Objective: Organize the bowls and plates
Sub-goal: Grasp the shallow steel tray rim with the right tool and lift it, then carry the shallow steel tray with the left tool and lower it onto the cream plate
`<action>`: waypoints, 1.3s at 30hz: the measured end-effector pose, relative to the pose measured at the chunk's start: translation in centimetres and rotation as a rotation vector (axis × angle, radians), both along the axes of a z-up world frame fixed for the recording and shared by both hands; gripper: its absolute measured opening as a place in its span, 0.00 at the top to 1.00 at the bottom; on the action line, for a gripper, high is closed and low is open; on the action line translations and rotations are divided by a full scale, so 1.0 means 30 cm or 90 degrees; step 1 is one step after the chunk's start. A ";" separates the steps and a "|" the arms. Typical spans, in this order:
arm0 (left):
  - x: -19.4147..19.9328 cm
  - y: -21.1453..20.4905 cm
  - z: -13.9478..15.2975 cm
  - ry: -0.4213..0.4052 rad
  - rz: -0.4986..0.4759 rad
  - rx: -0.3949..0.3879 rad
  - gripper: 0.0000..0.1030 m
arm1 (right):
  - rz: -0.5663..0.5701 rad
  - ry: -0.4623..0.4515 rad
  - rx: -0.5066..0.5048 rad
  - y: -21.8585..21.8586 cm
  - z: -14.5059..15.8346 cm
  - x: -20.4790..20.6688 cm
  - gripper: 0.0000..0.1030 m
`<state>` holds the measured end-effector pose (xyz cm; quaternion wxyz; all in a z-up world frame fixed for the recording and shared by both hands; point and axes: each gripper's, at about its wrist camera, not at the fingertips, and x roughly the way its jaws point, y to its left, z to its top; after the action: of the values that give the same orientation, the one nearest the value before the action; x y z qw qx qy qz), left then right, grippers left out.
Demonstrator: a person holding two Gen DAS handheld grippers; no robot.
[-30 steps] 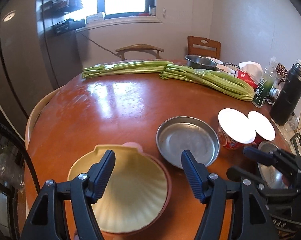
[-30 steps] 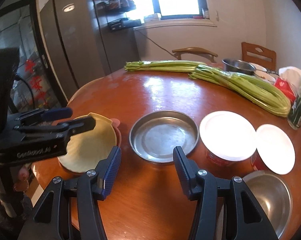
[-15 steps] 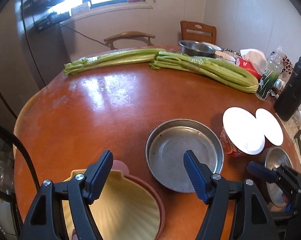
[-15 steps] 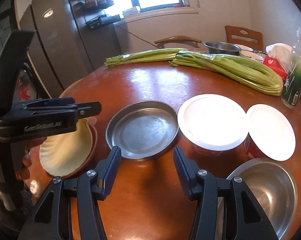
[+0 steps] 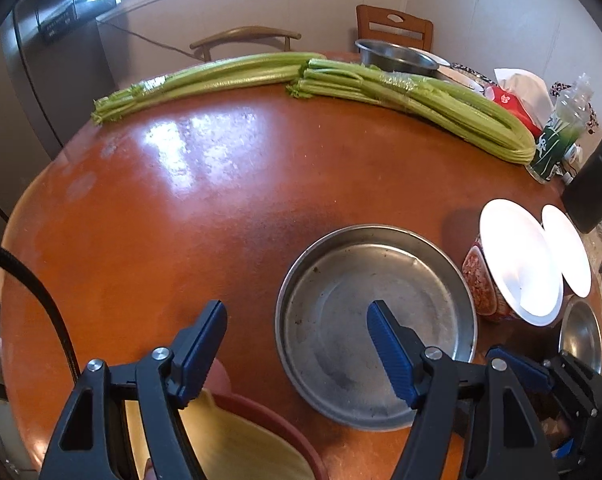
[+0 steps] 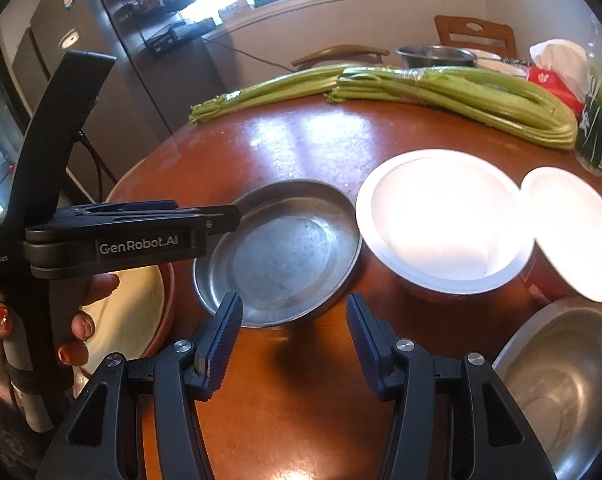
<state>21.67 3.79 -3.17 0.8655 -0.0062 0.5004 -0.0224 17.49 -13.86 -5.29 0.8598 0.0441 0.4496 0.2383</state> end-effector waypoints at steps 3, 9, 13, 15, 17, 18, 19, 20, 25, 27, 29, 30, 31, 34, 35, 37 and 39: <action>0.014 0.003 -0.019 0.007 0.001 -0.001 0.37 | -0.006 -0.003 -0.017 0.020 -0.012 0.012 0.46; 0.033 -0.012 -0.055 0.021 -0.009 0.012 0.47 | -0.023 0.015 -0.028 0.040 -0.049 0.051 0.46; 0.039 -0.034 -0.084 0.032 -0.021 0.029 0.53 | -0.023 0.022 -0.029 0.046 -0.066 0.058 0.46; 0.037 -0.043 -0.089 0.033 -0.029 0.028 0.53 | -0.019 0.021 -0.027 0.050 -0.067 0.057 0.45; 0.033 -0.047 -0.088 0.029 -0.031 0.036 0.53 | -0.016 0.015 -0.033 0.056 -0.066 0.052 0.45; 0.032 -0.045 -0.085 0.027 -0.031 0.034 0.53 | -0.016 0.011 -0.036 0.058 -0.064 0.050 0.45; 0.029 -0.042 -0.083 0.025 -0.030 0.032 0.53 | -0.017 0.007 -0.033 0.058 -0.061 0.047 0.45; 0.026 -0.040 -0.078 0.023 -0.029 0.032 0.53 | -0.017 0.006 -0.029 0.059 -0.056 0.050 0.45; 0.007 -0.027 -0.046 0.006 -0.023 0.027 0.53 | -0.013 -0.018 -0.028 0.067 -0.026 0.030 0.45; -0.005 -0.025 -0.030 -0.002 -0.023 0.026 0.53 | -0.011 -0.022 -0.025 0.066 -0.016 0.025 0.45; -0.018 -0.022 -0.014 -0.009 -0.021 0.023 0.53 | -0.011 -0.028 -0.023 0.064 -0.001 0.016 0.45; -0.027 -0.020 -0.003 -0.017 -0.021 0.022 0.53 | -0.010 -0.032 -0.021 0.067 0.007 0.014 0.45; -0.033 -0.019 0.006 -0.021 -0.021 0.021 0.53 | -0.011 -0.037 -0.021 0.067 0.017 0.007 0.45; -0.054 -0.019 0.036 -0.037 -0.018 0.023 0.53 | -0.009 -0.054 -0.022 0.068 0.042 -0.008 0.45; -0.061 -0.019 0.044 -0.041 -0.017 0.022 0.53 | -0.008 -0.058 -0.022 0.068 0.049 -0.028 0.45; -0.080 -0.016 0.066 -0.051 -0.016 0.019 0.53 | -0.007 -0.067 -0.020 0.068 0.067 -0.041 0.44; -0.100 -0.014 0.086 -0.061 -0.013 0.017 0.53 | -0.005 -0.075 -0.018 0.069 0.088 -0.056 0.45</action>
<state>18.66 3.38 -0.59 0.8880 0.0116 0.4589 -0.0250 15.82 -11.79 -2.65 0.8863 0.0195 0.4010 0.2309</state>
